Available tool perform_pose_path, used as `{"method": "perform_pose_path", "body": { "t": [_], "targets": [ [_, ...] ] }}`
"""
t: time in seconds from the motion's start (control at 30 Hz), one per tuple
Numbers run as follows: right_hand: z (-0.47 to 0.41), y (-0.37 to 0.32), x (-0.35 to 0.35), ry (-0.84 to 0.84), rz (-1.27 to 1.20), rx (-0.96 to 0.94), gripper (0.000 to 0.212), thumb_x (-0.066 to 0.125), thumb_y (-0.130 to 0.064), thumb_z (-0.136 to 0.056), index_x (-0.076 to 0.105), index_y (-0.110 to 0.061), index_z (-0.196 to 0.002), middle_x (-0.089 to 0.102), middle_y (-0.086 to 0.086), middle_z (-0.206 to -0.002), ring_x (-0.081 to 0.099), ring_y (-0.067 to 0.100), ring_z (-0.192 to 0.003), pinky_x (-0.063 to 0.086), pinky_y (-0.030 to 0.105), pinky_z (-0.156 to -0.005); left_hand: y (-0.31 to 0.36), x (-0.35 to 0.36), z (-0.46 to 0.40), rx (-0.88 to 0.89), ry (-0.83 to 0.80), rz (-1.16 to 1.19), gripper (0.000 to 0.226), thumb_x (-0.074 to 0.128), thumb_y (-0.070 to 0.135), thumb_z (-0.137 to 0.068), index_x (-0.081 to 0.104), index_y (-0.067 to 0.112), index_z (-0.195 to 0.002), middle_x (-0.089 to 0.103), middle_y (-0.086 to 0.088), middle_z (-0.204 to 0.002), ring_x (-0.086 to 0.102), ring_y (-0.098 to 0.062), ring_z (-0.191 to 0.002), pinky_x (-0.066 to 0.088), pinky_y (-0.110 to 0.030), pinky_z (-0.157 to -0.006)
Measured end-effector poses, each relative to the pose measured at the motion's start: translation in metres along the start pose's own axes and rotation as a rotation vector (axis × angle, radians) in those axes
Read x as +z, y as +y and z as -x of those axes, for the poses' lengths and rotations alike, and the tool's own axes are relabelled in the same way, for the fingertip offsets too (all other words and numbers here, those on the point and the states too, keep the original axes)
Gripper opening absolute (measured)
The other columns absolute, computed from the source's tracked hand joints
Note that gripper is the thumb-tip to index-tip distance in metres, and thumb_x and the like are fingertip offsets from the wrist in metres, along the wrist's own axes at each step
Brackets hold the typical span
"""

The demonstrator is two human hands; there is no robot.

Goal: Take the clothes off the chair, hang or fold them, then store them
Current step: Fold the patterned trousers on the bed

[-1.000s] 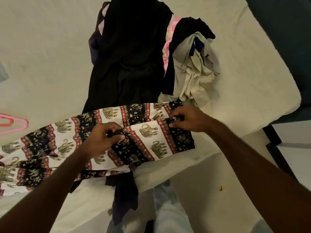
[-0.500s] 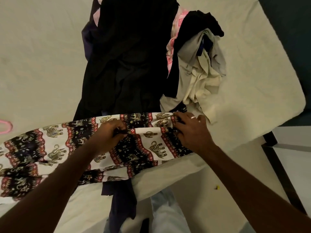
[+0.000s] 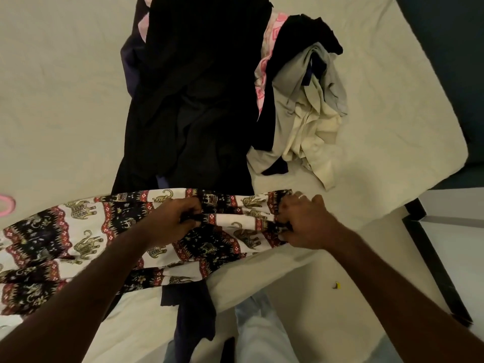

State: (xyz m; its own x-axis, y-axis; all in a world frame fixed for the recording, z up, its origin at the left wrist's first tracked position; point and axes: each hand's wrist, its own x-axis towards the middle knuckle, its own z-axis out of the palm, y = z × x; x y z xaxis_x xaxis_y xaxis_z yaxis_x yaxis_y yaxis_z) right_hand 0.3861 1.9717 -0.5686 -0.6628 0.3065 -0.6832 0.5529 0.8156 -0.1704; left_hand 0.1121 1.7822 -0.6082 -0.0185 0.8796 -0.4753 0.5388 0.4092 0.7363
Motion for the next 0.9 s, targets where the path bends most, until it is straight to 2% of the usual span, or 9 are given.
{"method": "perform_pose_path", "body": {
  "t": [0.07, 0.17, 0.27, 0.37, 0.47, 0.57, 0.7, 0.83, 0.9],
  "targets": [
    [0.000, 0.007, -0.013, 0.092, -0.167, -0.068, 0.036, 0.073, -0.044, -0.077, 0.074, -0.022, -0.106, 0.055, -0.002, -0.119, 0.046, 0.020, -0.111, 0.040, 0.043, -0.094, -0.001, -0.003, 0.002, 0.000, -0.011, 0.003, 0.024, 0.069, 0.008, -0.092, 0.059, 0.030, -0.090, 0.064, 0.007, -0.088, 0.062, -0.008, -0.084, 0.054, -0.034, -0.073],
    [0.008, 0.007, -0.022, 0.116, -0.532, -0.181, 0.011, 0.078, -0.026, -0.073, 0.071, -0.030, -0.081, 0.064, -0.011, -0.095, 0.057, 0.012, -0.090, 0.050, 0.036, -0.078, -0.001, -0.010, 0.008, -0.043, -0.050, 0.069, 0.024, 0.070, 0.012, -0.092, 0.059, 0.033, -0.091, 0.065, 0.008, -0.090, 0.064, -0.004, -0.083, 0.053, -0.029, -0.071],
    [0.028, 0.006, -0.027, -0.081, -0.817, -0.147, 0.048, 0.079, -0.006, -0.080, 0.067, -0.051, -0.070, 0.068, -0.022, -0.077, 0.066, 0.002, -0.076, 0.049, 0.020, -0.068, 0.004, -0.020, 0.019, -0.163, -0.202, 0.225, 0.021, 0.079, 0.016, -0.086, 0.065, 0.022, -0.100, 0.073, 0.000, -0.092, 0.072, -0.011, -0.085, 0.062, -0.035, -0.071],
    [0.045, 0.008, -0.041, -0.182, -1.075, -0.192, 0.025, 0.079, -0.006, -0.086, 0.074, -0.031, -0.087, 0.076, -0.003, -0.093, 0.073, 0.014, -0.091, 0.057, 0.027, -0.075, 0.010, -0.034, 0.031, -0.183, -0.338, 0.255, 0.020, 0.077, 0.010, -0.086, 0.071, 0.014, -0.105, 0.076, -0.002, -0.096, 0.073, -0.012, -0.087, 0.061, -0.028, -0.073],
    [0.028, 0.019, -0.055, 0.038, -1.341, -0.064, 0.017, 0.075, -0.012, -0.086, 0.072, -0.006, -0.102, 0.074, 0.007, -0.097, 0.071, 0.019, -0.095, 0.056, 0.028, -0.081, 0.009, -0.049, 0.029, -0.172, -0.210, 0.411, 0.011, 0.068, 0.004, -0.091, 0.073, 0.004, -0.101, 0.076, -0.008, -0.098, 0.073, -0.017, -0.092, 0.059, -0.028, -0.076],
    [-0.023, 0.026, -0.041, 0.236, -1.028, 0.191, 0.017, 0.075, -0.017, -0.091, 0.073, -0.009, -0.106, 0.072, 0.005, -0.098, 0.067, 0.015, -0.090, 0.050, 0.023, -0.074, -0.003, -0.047, 0.013, -0.187, -0.030, 0.299, 0.007, 0.068, 0.007, -0.093, 0.073, 0.011, -0.098, 0.075, -0.006, -0.093, 0.072, -0.019, -0.091, 0.059, -0.036, -0.083],
    [-0.066, 0.025, 0.020, 0.196, -0.504, 0.397, 0.026, 0.076, -0.034, -0.087, 0.072, -0.018, -0.107, 0.069, 0.009, -0.107, 0.066, 0.025, -0.095, 0.057, 0.035, -0.083, -0.013, -0.019, -0.004, -0.211, 0.049, -0.055, 0.021, 0.064, 0.013, -0.096, 0.061, 0.033, -0.092, 0.064, 0.008, -0.091, 0.062, -0.005, -0.084, 0.053, -0.029, -0.074],
    [-0.063, 0.017, 0.043, 0.388, -0.244, 0.273, 0.031, 0.076, -0.032, -0.086, 0.073, -0.017, -0.113, 0.056, 0.008, -0.127, 0.052, 0.030, -0.116, 0.048, 0.047, -0.095, -0.017, 0.005, 0.001, -0.154, 0.307, -0.224, 0.013, 0.065, 0.010, -0.093, 0.066, 0.013, -0.106, 0.059, -0.006, -0.110, 0.059, -0.020, -0.094, 0.054, -0.034, -0.078],
    [-0.065, 0.018, 0.042, 0.430, -0.200, 0.228, 0.028, 0.072, -0.029, -0.090, 0.071, -0.017, -0.114, 0.065, 0.006, -0.119, 0.056, 0.029, -0.112, 0.041, 0.044, -0.094, -0.021, 0.012, 0.005, -0.173, 0.427, -0.343, 0.016, 0.069, 0.013, -0.090, 0.065, 0.012, -0.106, 0.053, -0.015, -0.124, 0.055, -0.029, -0.106, 0.054, -0.050, -0.085]
  ]
}}
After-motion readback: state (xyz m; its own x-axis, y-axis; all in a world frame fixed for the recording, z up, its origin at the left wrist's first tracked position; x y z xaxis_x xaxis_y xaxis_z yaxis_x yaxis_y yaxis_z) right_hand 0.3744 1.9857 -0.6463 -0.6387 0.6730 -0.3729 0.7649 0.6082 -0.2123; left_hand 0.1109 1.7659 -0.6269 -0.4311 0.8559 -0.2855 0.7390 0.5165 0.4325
